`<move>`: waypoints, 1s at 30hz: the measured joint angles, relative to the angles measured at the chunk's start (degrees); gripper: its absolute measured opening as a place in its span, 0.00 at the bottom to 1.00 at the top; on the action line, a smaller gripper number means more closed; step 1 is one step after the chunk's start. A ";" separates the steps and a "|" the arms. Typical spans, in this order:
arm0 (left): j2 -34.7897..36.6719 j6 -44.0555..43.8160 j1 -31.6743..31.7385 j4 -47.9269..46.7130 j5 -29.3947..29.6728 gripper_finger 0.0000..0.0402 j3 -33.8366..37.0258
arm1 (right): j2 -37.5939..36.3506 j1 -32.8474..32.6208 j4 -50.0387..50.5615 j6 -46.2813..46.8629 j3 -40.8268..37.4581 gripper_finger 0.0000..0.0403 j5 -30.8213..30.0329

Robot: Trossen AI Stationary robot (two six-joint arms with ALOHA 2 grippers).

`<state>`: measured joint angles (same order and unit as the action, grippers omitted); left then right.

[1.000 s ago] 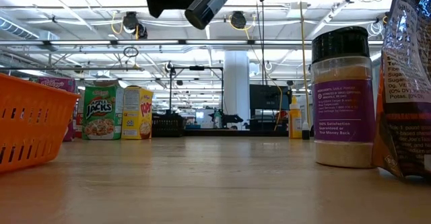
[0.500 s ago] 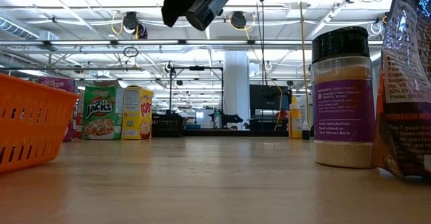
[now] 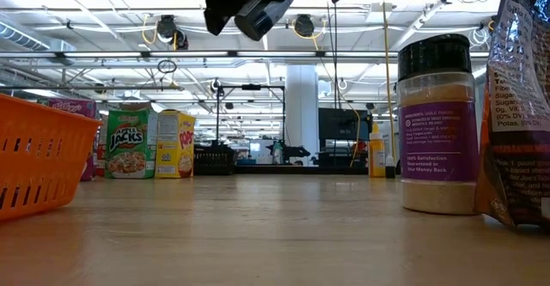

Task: Pick & Place Kitchen Items
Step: Put the big black food coloring bottle into the orange bin

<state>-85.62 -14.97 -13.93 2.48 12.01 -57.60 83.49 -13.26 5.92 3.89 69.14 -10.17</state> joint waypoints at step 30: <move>10.27 -30.52 -27.63 -33.30 19.51 0.21 0.79 | -3.38 1.62 8.12 -0.10 -0.09 0.38 -0.50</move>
<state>-75.35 -45.49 -41.56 -30.83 31.52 -56.81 80.12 -11.64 14.04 3.79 69.06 -10.68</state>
